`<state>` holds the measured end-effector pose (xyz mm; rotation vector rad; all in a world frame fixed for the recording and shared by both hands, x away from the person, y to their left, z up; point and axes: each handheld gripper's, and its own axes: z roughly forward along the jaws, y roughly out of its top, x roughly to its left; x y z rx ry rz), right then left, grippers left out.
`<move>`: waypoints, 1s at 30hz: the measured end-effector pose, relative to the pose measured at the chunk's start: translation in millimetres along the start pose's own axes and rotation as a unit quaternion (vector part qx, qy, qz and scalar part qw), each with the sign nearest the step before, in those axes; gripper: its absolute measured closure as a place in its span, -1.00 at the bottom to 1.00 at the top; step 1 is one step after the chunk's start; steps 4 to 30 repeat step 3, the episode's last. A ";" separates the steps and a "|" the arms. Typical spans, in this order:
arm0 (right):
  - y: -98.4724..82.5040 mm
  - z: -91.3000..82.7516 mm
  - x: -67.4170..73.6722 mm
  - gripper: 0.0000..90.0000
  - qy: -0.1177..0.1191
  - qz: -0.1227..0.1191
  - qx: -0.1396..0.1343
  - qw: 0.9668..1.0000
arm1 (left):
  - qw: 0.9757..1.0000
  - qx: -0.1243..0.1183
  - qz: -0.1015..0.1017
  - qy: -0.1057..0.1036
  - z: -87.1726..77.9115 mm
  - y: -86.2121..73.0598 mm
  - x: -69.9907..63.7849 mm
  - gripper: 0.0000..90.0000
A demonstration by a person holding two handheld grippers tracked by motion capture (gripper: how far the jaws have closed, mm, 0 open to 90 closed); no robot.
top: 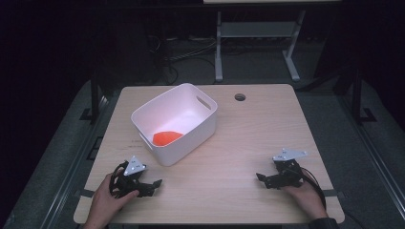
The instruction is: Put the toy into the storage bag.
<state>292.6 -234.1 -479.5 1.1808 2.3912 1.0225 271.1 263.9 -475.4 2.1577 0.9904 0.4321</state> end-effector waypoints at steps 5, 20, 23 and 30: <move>-0.9 1.7 2.0 -0.88 -0.008 -0.003 0.001 1.000 | 1.000 0.000 0.000 0.000 0.0 0.0 0.0 -0.72; -0.9 1.7 2.0 -0.88 -0.008 -0.003 0.001 1.000 | 1.000 0.000 0.000 0.000 0.0 0.0 0.0 -0.72; -0.9 1.7 2.0 -0.88 -0.008 -0.003 0.001 1.000 | 1.000 0.000 0.000 0.000 0.0 0.0 0.0 -0.72; -0.9 1.7 2.0 -0.88 -0.008 -0.003 0.001 1.000 | 1.000 0.000 0.000 0.000 0.0 0.0 0.0 -0.72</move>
